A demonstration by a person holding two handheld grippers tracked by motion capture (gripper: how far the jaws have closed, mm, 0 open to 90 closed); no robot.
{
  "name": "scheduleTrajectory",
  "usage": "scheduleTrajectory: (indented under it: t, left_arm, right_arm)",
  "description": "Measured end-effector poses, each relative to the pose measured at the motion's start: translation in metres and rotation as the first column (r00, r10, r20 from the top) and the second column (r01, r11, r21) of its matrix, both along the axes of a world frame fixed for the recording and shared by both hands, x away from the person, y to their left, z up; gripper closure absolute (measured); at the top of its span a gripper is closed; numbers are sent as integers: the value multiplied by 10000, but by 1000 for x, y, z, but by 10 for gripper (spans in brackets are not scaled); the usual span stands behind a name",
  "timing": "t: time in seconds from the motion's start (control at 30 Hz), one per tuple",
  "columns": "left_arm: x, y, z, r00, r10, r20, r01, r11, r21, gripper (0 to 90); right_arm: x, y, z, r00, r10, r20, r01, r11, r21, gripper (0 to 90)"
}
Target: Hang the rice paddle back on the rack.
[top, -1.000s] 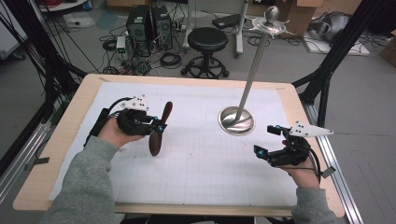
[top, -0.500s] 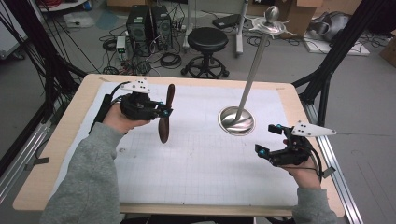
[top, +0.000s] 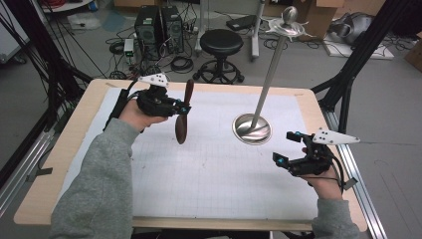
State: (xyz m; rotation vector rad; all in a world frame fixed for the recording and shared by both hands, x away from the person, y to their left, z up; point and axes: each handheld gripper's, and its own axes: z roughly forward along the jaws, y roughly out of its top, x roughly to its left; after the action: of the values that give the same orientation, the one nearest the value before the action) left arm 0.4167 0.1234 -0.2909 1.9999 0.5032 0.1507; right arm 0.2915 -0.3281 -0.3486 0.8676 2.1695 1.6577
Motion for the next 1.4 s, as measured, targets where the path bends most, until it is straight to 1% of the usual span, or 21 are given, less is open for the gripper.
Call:
scheduleTrajectory:
  t: [0.07, 0.17, 0.33, 0.43, 0.47, 0.53, 0.57, 0.63, 0.77, 0.87, 0.93, 0.97, 1.07, 1.1, 1.2, 1.23, 1.4]
  left_arm:
    - [2, -3, 3, 10000, 2, 20, -2, 10000, -56, 775]
    - [6, -9, 8, 10000, -26, 74, 26, 10000, -30, 775]
    - [12, -17, 19, 9999, -114, 98, 115, 9999, -100, 775]
    - [16, -21, 25, 9998, -148, 106, 150, 9998, -109, 775]
    - [17, -22, 27, 9998, -138, 123, 141, 9996, -238, 775]
    - [19, -24, 30, 9997, -212, 92, 215, 9993, -296, 775]
    - [20, -24, 32, 9996, -208, 166, 212, 9995, -231, 775]
    - [22, -26, 35, 9995, -246, 181, 249, 9995, -186, 775]
    - [26, -32, 42, 9995, -258, 207, 265, 9990, -358, 775]
    - [28, -36, 48, 9989, -150, 451, 165, 9994, -315, 775]
    - [30, -41, 52, 9989, -245, 395, 261, 9989, -400, 775]
    - [31, -44, 54, 9986, -284, 449, 305, 9985, -463, 775]
    - [32, -52, 61, 9976, -462, 508, 482, 9981, -378, 775]
    - [33, -55, 63, 9972, -511, 549, 530, 9980, -330, 775]
    - [35, -64, 70, 9966, -602, 564, 625, 9973, -397, 775]
    - [36, -66, 73, 9959, -654, 632, 676, 9972, -326, 775]
    - [40, -78, 81, 9949, -744, 677, 769, 9964, -359, 775]
  right_arm:
    - [0, -1, 0, 10000, -30, 27, 30, 10000, 77, 5]
    - [0, -3, 1, 10000, -76, 52, 75, 9998, 194, 4]
    - [0, -5, 1, 10000, -82, 32, 81, 9996, 266, 4]
    - [1, -6, 1, 10000, -53, 60, 51, 9997, 231, 4]
    - [1, -6, 1, 10000, -51, 49, 49, 9997, 240, 5]
    - [1, -5, 1, 10000, -64, 17, 64, 9997, 228, 4]
    - [1, -5, 1, 10000, -69, -34, 69, 9997, 240, 4]
    - [2, -5, 0, 10000, -73, -12, 73, 9998, 189, 4]
    - [2, -5, 0, 10000, -56, -9, 56, 9998, 188, 4]
    - [3, -5, 0, 10000, -71, -25, 72, 9998, 191, 4]
    - [3, -6, 0, 9999, -92, -48, 93, 9998, 164, 4]
    - [3, -7, 0, 10000, -92, -27, 92, 9998, 199, 5]
    - [2, -9, 0, 9999, -124, 42, 122, 9995, 275, 4]
    - [2, -9, 0, 9999, -152, 2, 152, 9995, 270, 4]
    - [2, -11, 1, 9998, -207, -5, 207, 9993, 307, 5]
    - [2, -11, 1, 9998, -195, -14, 196, 9993, 331, 4]
    - [1, -14, 2, 9996, -282, 63, 279, 9989, 364, 4]
